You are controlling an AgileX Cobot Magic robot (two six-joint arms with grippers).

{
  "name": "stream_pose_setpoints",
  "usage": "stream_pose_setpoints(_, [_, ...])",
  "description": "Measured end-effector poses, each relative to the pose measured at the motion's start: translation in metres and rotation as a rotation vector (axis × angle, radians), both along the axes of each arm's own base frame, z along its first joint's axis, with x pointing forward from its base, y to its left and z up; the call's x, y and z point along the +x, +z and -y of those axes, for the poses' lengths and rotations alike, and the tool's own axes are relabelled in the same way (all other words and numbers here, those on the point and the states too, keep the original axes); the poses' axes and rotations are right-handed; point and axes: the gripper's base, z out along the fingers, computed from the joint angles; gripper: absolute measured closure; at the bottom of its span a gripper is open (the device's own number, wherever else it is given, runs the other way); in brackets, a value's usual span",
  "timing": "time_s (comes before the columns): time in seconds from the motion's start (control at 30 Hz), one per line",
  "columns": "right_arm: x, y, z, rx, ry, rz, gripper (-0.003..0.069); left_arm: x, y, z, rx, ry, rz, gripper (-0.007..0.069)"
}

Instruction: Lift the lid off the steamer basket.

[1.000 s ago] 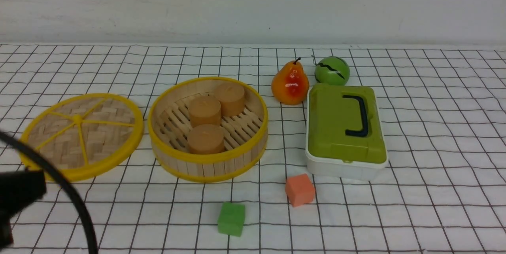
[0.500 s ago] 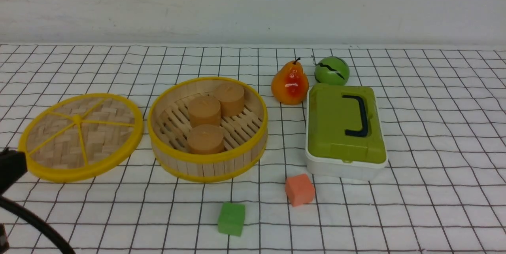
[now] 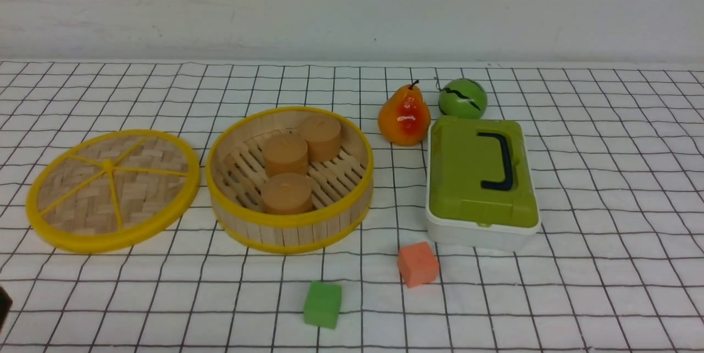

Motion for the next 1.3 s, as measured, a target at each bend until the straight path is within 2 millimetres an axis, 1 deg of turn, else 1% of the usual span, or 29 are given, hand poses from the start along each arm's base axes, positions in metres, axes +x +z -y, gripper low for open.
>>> stream_pose_setpoints(0.03, [0.0, 0.0, 0.0, 0.0, 0.0, 0.0, 0.0419, -0.002, -0.007, 0.0, -0.021, 0.006, -0.037, 0.0637])
stream_pose_setpoints(0.07, [0.0, 0.0, 0.0, 0.0, 0.0, 0.0, 0.0419, -0.003, -0.008, 0.0, -0.014, 0.008, -0.043, 0.0637])
stream_pose_setpoints(0.13, [0.0, 0.0, 0.0, 0.0, 0.0, 0.0, 0.0419, -0.006, -0.023, -0.001, -0.05, 0.031, -0.184, 0.0637])
stream_pose_setpoints(0.17, [0.0, 0.0, 0.0, 0.0, 0.0, 0.0, 0.0419, -0.006, -0.024, -0.001, -0.057, 0.03, -0.198, 0.0637])
stream_pose_setpoints(0.2, [0.0, 0.0, 0.0, 0.0, 0.0, 0.0, 0.0419, -0.008, -0.033, -0.001, -0.088, 0.049, -0.3, 0.0637])
stream_pose_setpoints(0.27, [0.0, 0.0, 0.0, 0.0, 0.0, 0.0, 0.0419, -0.01, -0.039, -0.002, -0.088, 0.059, -0.362, 0.0637])
stream_pose_setpoints(0.43, [0.0, 0.0, 0.0, 0.0, 0.0, 0.0, 0.0419, -0.01, -0.04, -0.002, -0.064, 0.061, -0.368, 0.0637])
stream_pose_setpoints(1.3, [0.0, 0.0, 0.0, 0.0, 0.0, 0.0, 0.0419, -0.01, -0.04, -0.002, -0.062, 0.062, -0.368, 0.0637])
